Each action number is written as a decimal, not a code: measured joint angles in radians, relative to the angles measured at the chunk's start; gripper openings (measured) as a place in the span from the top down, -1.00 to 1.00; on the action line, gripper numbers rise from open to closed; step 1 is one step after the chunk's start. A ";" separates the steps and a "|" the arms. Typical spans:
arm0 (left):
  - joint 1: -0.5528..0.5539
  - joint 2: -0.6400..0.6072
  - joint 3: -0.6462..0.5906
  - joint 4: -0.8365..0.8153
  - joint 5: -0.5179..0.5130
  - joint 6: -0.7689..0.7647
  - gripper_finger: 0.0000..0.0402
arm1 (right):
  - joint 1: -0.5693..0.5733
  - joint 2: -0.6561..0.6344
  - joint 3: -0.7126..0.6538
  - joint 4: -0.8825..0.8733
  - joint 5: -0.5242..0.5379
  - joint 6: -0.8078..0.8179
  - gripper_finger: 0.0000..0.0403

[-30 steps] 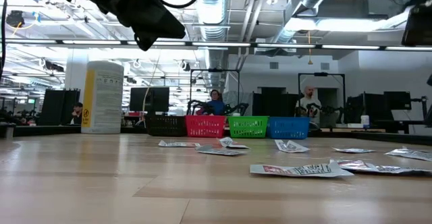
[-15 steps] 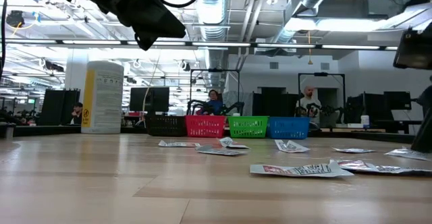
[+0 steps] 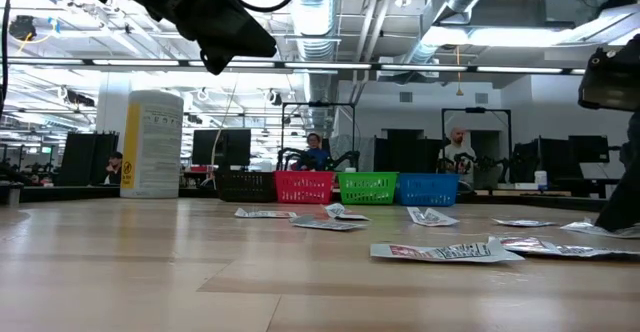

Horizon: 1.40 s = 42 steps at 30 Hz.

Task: Pick & Place First Aid Supplies
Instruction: Put the ointment pack into the black bin

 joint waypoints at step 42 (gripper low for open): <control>0.007 0.000 0.001 0.111 0.006 -0.109 0.51 | -0.257 -0.038 0.423 0.000 0.100 -0.802 1.00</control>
